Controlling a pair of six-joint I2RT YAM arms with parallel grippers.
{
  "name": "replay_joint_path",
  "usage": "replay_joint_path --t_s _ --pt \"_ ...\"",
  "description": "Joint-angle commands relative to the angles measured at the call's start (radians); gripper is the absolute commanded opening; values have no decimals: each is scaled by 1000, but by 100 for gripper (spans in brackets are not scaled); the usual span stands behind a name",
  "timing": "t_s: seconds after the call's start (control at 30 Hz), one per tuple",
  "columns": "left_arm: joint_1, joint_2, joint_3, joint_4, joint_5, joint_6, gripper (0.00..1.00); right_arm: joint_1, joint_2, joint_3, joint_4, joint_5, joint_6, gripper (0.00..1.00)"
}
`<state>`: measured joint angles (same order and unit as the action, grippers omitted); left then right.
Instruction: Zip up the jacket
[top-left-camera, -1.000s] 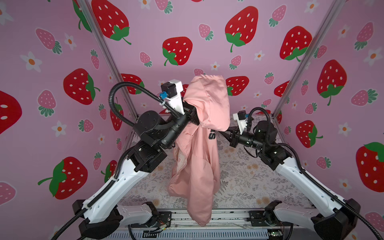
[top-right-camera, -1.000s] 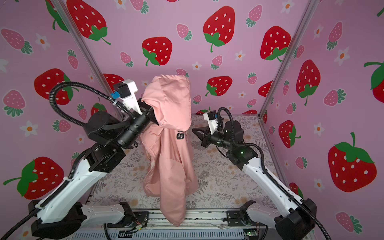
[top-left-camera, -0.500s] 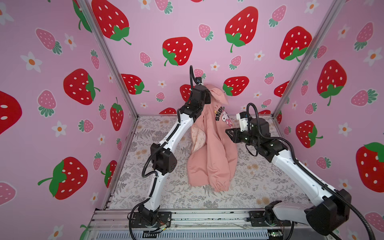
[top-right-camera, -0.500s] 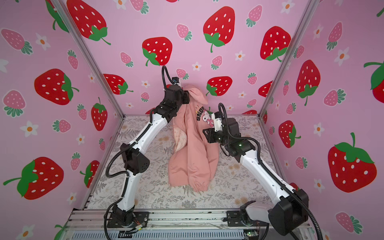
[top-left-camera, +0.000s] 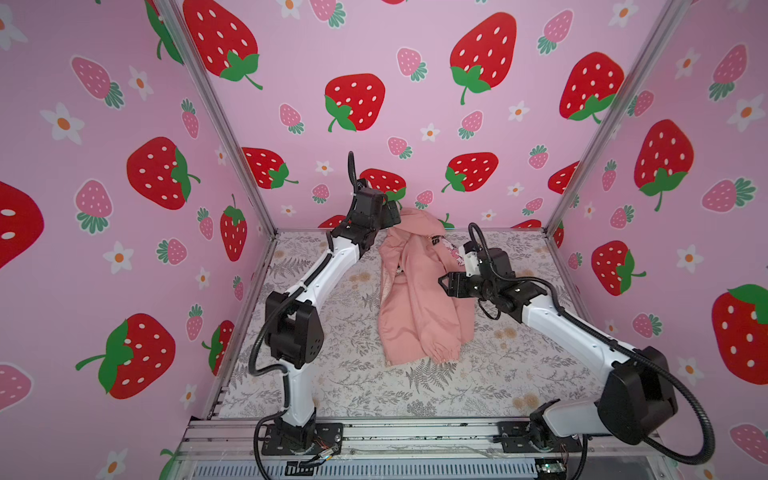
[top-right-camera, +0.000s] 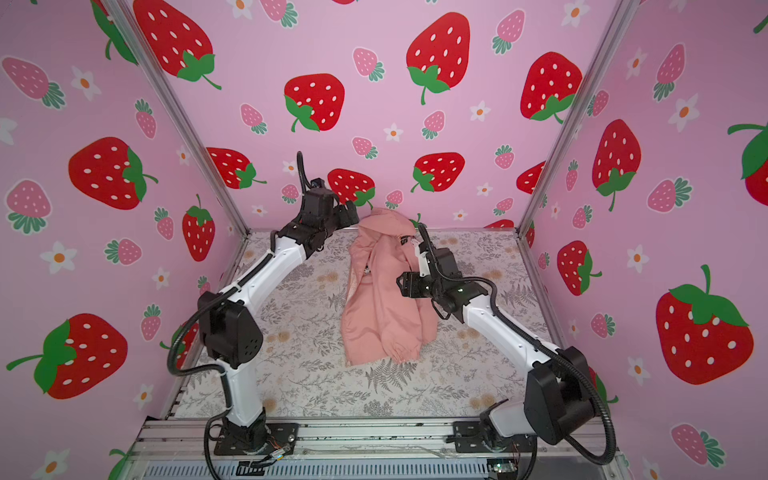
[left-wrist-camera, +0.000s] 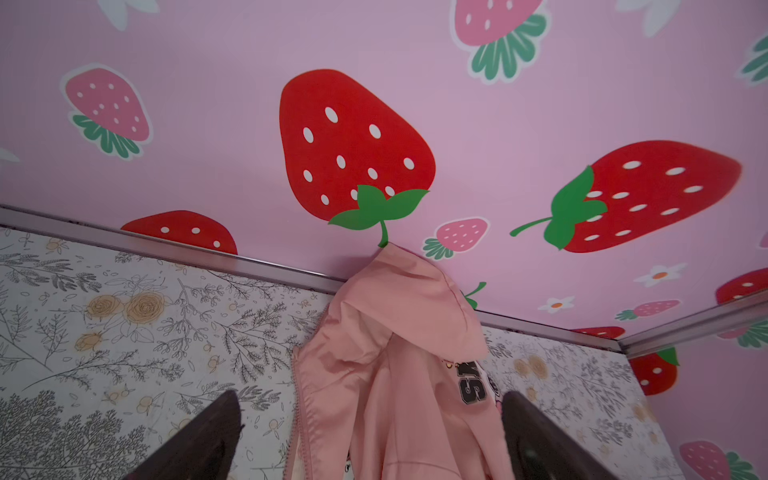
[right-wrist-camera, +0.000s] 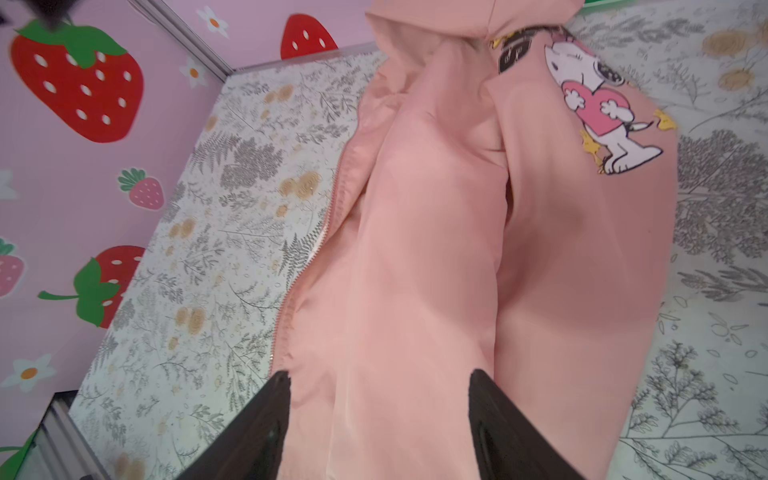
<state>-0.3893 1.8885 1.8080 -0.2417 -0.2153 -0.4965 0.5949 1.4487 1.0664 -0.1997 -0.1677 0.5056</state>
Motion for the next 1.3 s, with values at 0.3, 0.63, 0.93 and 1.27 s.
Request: replay_joint_path --t_s 0.3,0.63,0.93,1.27 --pt "11 -453 -784 164 100 -193 95 20 290 8 95 78 -8 54" --pt "11 -602 -971 157 142 -155 83 -55 53 68 -35 146 -46 0" --pt "10 -656 -981 96 171 -123 77 -486 -91 15 -201 81 -114 0" --pt "-20 -585 -996 114 260 -139 76 -647 37 -20 -137 71 -92 36"
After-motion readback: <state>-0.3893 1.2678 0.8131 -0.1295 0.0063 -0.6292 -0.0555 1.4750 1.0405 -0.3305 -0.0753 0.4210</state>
